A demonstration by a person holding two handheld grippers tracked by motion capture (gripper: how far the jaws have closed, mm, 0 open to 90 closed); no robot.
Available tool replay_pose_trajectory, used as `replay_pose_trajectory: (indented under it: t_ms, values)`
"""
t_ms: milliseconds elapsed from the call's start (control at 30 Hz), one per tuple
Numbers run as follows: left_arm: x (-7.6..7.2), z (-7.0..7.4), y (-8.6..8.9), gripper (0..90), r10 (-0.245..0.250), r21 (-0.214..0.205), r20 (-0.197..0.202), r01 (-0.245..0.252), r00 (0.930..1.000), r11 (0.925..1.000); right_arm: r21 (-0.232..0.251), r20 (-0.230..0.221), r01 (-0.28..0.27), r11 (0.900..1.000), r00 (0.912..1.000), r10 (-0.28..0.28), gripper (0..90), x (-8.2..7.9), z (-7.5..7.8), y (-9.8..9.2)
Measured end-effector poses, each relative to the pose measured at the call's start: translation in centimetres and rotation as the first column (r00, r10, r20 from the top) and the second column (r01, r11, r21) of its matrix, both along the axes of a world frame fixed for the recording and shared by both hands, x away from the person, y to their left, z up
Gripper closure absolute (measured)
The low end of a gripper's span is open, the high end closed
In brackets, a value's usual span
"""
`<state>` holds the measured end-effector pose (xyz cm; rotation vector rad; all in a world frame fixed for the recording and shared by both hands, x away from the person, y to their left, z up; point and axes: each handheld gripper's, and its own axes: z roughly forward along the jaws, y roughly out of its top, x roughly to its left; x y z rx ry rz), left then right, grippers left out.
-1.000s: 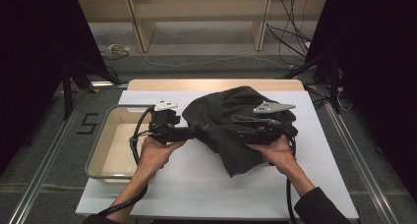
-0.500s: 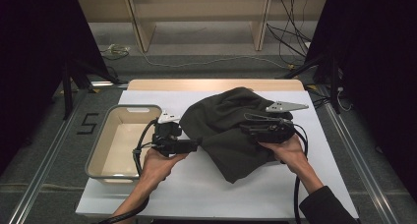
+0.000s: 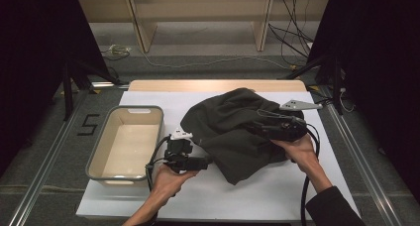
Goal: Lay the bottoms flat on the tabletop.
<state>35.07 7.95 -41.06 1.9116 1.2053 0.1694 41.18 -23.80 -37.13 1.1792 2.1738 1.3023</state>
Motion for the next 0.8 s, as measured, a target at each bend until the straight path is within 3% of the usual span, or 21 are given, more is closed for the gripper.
replay_pose_trajectory:
  t_ms: [233, 533, 700, 800]
  values:
    - [-0.5, -1.6, -2.4, 15.9, -0.077, 0.032, -0.034, 0.078, 0.9964, 0.9964, -0.027, 0.001, 0.053, 0.9982, 0.9986, -0.053, 33.0, 0.5, -0.4, -1.2]
    - [-0.6, -4.0, -6.0, 19.1, -0.169, 0.049, -0.093, 0.174, 0.9811, 0.9835, -0.04, -0.008, 0.102, 0.994, 0.9947, -0.103, 32.8, 1.0, -0.9, -2.6]
    - [-0.5, -5.1, -7.4, 36.1, -0.215, 0.06, -0.107, 0.222, 0.9707, 0.9731, -0.061, -0.029, 0.113, 0.9917, 0.9929, -0.115, 32.8, 1.3, -1.5, -2.9]
    - [-0.2, -5.3, -7.7, 57.7, -0.232, 0.041, -0.112, 0.238, 0.9661, 0.9703, -0.073, -0.054, 0.12, 0.9901, 0.9908, -0.124, 33.7, 1.5, -2.2, -3.0]
